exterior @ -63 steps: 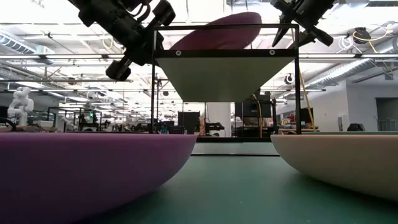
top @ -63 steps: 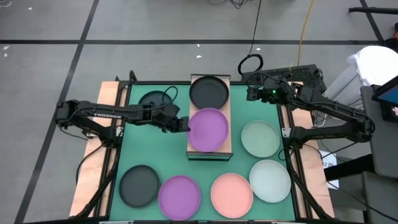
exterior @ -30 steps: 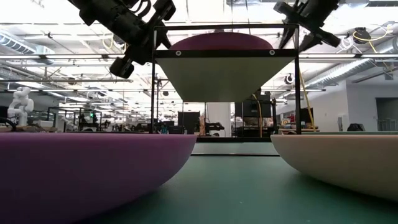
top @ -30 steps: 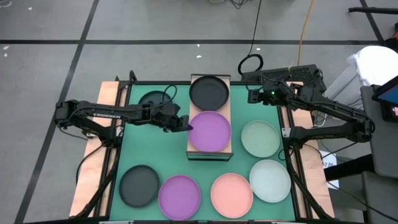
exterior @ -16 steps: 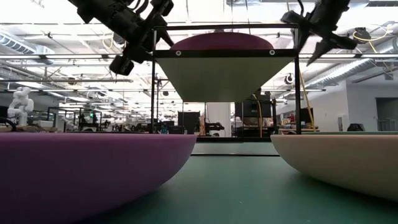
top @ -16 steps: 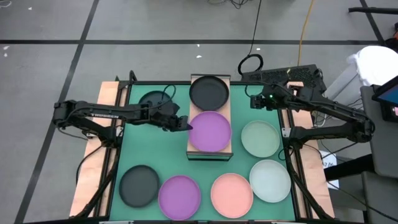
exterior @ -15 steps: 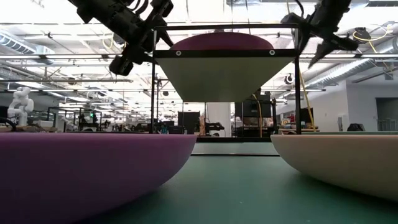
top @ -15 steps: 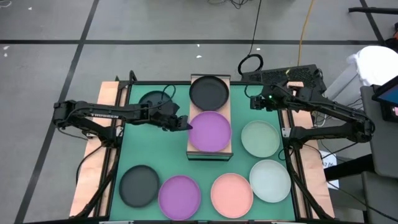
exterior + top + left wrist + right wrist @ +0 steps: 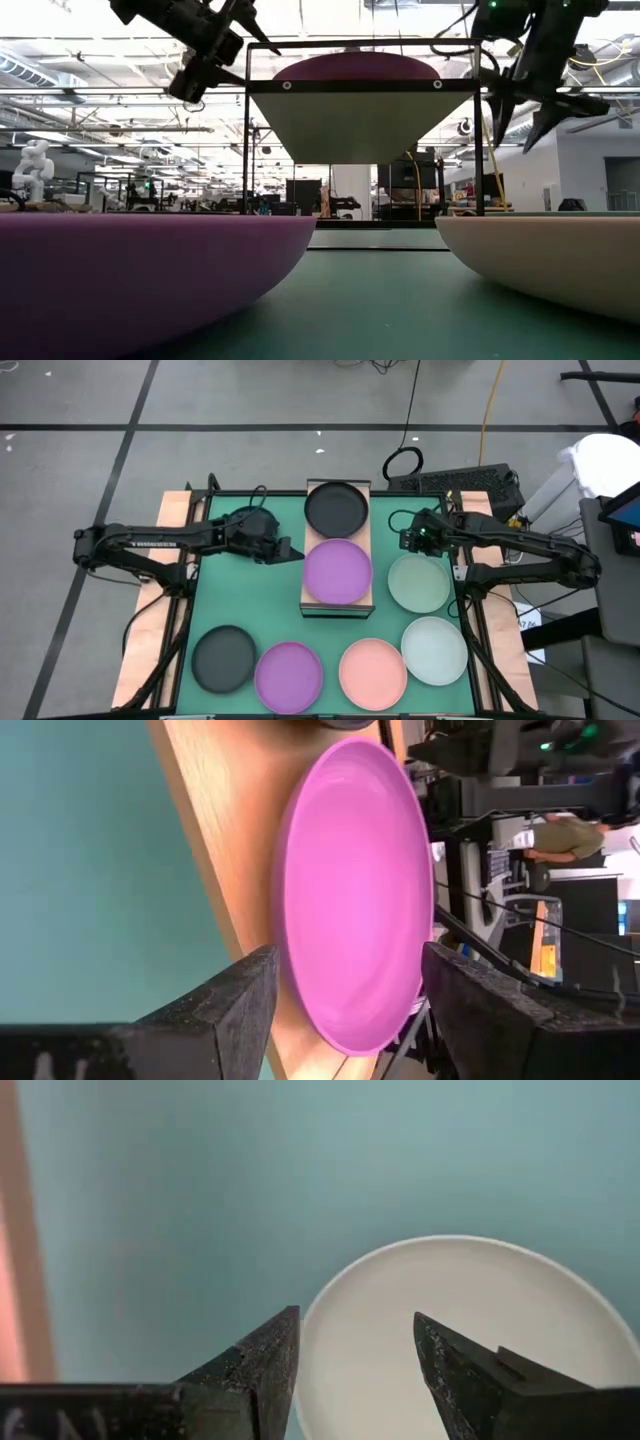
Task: Place and stack plates onto a shelf
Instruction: Stack the light green plate on top of the black plate
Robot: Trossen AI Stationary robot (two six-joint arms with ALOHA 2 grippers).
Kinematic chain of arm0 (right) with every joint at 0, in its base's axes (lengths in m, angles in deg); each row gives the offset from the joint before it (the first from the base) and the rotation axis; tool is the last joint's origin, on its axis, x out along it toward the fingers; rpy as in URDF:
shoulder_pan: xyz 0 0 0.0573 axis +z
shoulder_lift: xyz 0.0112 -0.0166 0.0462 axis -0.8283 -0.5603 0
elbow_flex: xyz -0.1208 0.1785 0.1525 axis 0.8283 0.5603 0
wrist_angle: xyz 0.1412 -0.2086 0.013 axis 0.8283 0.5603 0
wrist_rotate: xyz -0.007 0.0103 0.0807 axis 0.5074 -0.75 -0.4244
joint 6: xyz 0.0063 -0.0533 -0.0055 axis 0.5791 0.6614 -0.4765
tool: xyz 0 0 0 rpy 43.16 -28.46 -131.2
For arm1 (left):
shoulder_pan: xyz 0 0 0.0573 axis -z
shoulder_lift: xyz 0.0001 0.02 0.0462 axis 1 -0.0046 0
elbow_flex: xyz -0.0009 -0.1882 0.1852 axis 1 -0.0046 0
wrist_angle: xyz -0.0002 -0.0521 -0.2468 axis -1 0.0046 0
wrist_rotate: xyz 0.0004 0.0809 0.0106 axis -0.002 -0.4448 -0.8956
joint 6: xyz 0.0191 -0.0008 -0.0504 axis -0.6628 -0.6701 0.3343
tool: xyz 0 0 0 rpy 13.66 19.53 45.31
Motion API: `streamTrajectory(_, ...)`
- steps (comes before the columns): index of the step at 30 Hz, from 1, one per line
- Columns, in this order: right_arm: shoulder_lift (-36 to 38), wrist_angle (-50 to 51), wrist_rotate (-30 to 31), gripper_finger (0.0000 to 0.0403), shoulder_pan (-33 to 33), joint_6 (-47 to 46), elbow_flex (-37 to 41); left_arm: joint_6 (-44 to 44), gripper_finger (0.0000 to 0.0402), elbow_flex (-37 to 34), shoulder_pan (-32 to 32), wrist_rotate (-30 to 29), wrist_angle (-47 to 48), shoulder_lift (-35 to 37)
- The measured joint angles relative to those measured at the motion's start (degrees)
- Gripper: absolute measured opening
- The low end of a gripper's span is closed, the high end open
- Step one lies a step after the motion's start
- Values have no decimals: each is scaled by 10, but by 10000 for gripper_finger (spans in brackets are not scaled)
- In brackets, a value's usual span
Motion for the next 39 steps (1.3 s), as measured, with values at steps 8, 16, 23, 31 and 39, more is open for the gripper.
streamTrajectory(8, -1, 28, 10, 181, -6, 43, 33, -4, 250, 0, 0, -1, 42, 35)
streamTrajectory(16, -1, 26, 12, 181, -25, 64, 86, -3, 250, 0, 0, -1, 53, 47)
streamTrajectory(23, -1, -15, 12, 181, -56, 195, 103, 3, 250, 0, 0, -1, 53, 47)
streamTrajectory(31, -23, -74, -29, 192, -109, 339, 103, 17, 250, 0, 2, -6, 53, 47)
streamTrajectory(39, -73, -85, -66, 275, -118, 430, 103, 28, 250, 0, 4, -16, 53, 47)
